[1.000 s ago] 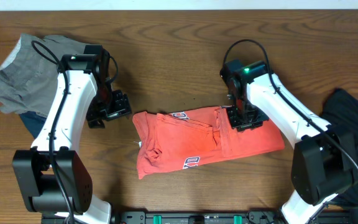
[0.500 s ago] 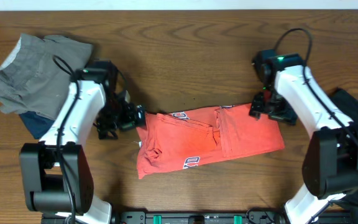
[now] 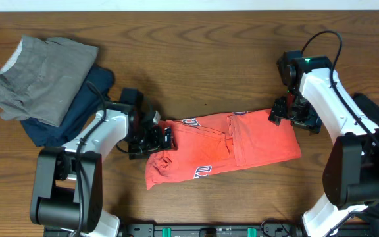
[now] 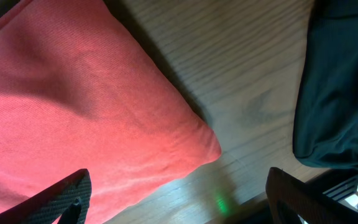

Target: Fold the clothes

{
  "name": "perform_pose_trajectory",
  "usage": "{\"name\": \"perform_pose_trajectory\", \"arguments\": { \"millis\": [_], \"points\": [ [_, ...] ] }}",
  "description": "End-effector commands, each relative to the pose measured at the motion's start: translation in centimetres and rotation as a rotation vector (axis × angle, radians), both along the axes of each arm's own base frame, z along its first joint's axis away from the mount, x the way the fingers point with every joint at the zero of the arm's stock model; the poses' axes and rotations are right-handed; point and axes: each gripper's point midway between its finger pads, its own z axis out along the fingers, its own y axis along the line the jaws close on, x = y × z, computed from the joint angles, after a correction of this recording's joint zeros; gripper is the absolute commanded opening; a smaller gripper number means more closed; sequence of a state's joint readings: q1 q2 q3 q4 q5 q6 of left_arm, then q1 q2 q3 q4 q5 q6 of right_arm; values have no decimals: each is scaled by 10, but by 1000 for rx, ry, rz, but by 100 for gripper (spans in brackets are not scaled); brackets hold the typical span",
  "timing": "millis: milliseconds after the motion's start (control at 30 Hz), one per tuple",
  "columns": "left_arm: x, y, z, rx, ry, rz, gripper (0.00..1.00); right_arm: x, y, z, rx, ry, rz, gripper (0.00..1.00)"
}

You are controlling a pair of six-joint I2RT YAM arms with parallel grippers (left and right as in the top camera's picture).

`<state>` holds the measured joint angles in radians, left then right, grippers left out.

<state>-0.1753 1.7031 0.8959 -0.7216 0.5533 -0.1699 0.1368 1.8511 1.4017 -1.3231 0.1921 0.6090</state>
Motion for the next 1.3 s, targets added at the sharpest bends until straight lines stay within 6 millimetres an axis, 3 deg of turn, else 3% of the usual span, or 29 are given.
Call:
{"name": "perform_pose_trajectory", "arguments": {
  "millis": [0, 100, 133, 200, 233, 267, 367, 467, 667, 733, 833, 933, 1167, 1267],
  "points": [
    [-6, -12, -9, -17, 13, -10, 94, 5, -1, 8, 6, -27, 17, 88],
    [-3, -27, -6, -66, -18, -39, 80, 3, -2, 9, 4, -17, 17, 88],
    [-3, -31, -6, -71, -26, -51, 70, 2, -2, 9, 4, -15, 18, 88],
    [-3, -34, -5, -72, -33, -60, 25, 1, -2, 9, 5, -11, 23, 87],
    [-2, -33, -6, -67, -29, -50, 10, 1, -2, 9, 5, -10, 26, 88],
    [-1, -29, -7, -52, -24, -29, 6, 1, -2, 9, 6, -7, 34, 87],
    [6, -10, -5, 9, -13, 25, 6, 0, -6, 10, -7, 2, 51, 88],
    [16, 25, 7, 121, 13, 75, 6, -1, -11, 11, -12, 15, 80, 88],
    [46, 99, 68, 378, 3, 137, 6, -2, -28, 11, 0, 31, 83, 88],
    [53, 106, 88, 395, -13, 150, 6, -3, -34, 11, 4, 35, 77, 88],
    [60, 98, 114, 373, -26, 168, 6, -4, -41, 11, 5, 36, 56, 88],
    [56, 72, 126, 325, -13, 157, 6, -4, -45, 11, 8, 39, 61, 88],
    [37, -14, 121, 337, -50, 7, 6, -4, -45, 11, 12, 43, 81, 88],
    [30, -42, 115, 383, -89, -36, 6, -4, -45, 11, 15, 46, 91, 88]
  ]
}}
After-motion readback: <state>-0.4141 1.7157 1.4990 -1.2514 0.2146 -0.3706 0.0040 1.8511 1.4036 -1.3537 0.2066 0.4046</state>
